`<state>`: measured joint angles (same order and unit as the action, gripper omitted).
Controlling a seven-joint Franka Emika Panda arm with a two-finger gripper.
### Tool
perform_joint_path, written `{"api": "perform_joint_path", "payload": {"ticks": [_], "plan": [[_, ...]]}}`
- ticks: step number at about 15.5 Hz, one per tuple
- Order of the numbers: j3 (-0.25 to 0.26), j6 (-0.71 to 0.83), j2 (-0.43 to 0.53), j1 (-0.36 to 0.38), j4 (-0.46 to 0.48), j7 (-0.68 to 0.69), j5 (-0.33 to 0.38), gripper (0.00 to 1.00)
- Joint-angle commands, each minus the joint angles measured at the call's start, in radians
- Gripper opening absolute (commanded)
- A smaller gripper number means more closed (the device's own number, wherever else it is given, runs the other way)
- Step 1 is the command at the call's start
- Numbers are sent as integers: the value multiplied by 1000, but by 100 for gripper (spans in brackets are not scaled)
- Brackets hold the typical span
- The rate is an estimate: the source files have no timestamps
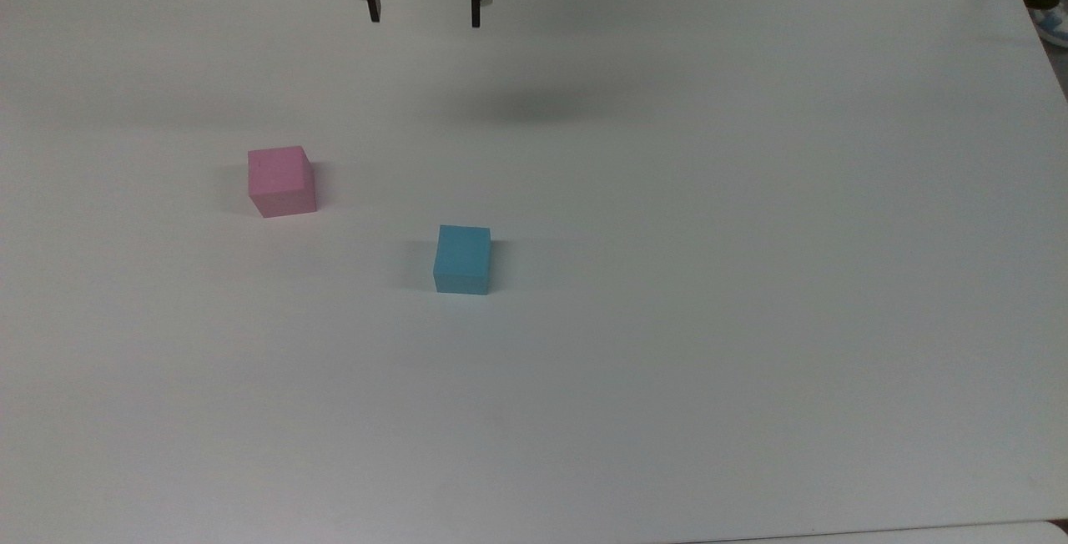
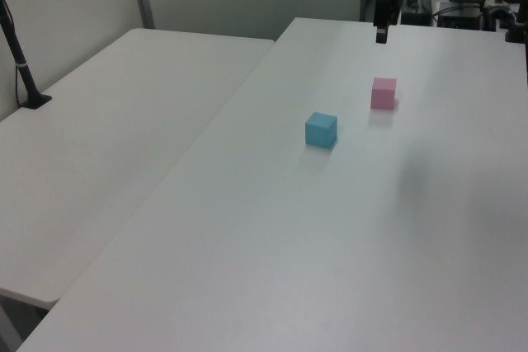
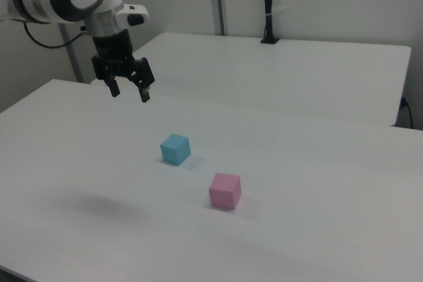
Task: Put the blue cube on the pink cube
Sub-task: 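Move the open gripper down over the light-blue cube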
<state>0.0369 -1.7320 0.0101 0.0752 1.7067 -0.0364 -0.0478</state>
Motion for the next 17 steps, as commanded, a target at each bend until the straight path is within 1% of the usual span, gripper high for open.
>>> {"api": "perform_joint_path", "payload": {"ticks": [1, 5, 9, 12, 14, 15, 17], "plan": [[17, 8, 7, 9, 18, 4, 23, 100], [20, 2, 1, 6, 18, 6, 23, 100], [21, -52, -22, 1, 18, 12, 23, 100], [21, -145, -86, 6, 16, 41, 32, 100], [15, -216, -145, 12, 16, 44, 63, 100], [14, -248, -175, 15, 16, 44, 63, 100], [14, -280, -238, 29, -16, 44, 62, 100]]}}
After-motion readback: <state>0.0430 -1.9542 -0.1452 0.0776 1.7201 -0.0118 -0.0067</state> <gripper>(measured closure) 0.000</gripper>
